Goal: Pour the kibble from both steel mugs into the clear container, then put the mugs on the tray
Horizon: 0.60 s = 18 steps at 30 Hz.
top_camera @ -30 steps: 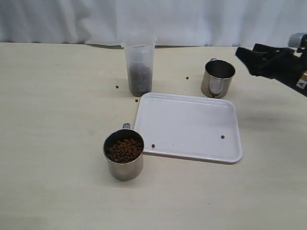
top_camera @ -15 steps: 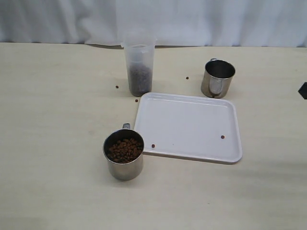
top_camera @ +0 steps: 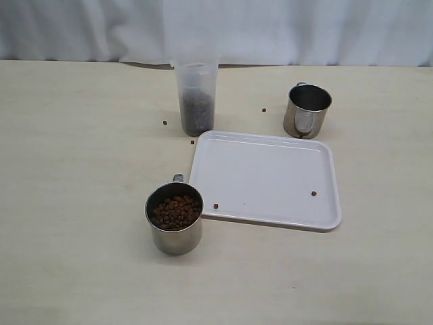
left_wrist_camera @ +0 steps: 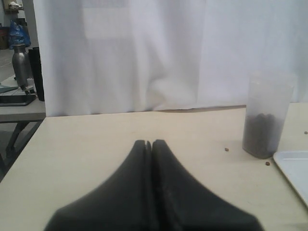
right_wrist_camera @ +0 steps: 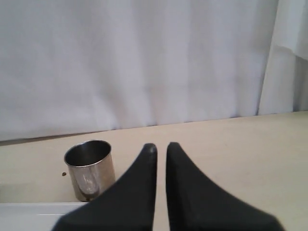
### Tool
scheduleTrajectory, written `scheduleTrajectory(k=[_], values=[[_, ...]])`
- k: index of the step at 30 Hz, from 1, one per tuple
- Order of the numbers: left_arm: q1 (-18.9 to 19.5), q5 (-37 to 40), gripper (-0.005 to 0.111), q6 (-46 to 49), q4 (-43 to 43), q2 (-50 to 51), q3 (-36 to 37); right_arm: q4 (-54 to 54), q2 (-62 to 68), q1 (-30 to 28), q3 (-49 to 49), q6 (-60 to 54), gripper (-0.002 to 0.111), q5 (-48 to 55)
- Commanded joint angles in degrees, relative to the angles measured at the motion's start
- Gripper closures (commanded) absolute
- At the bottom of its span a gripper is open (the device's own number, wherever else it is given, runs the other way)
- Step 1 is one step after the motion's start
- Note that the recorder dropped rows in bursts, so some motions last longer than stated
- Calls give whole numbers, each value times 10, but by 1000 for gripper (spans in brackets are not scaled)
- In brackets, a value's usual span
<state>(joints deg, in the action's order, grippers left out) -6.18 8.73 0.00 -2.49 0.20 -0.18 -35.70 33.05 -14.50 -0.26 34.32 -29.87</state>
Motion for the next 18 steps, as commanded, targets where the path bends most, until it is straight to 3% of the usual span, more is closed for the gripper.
scheduleTrajectory(k=[1,8,18], values=[[-6,-6,107,0,0,-2,2,-203,-158,-1,3,230,103,102],[-6,-6,107,0,0,-2,2,-640,-325,-1,3,688,103,142],[-6,-6,107,0,0,-2,2,-642,-331,-1,3,727,103,148]])
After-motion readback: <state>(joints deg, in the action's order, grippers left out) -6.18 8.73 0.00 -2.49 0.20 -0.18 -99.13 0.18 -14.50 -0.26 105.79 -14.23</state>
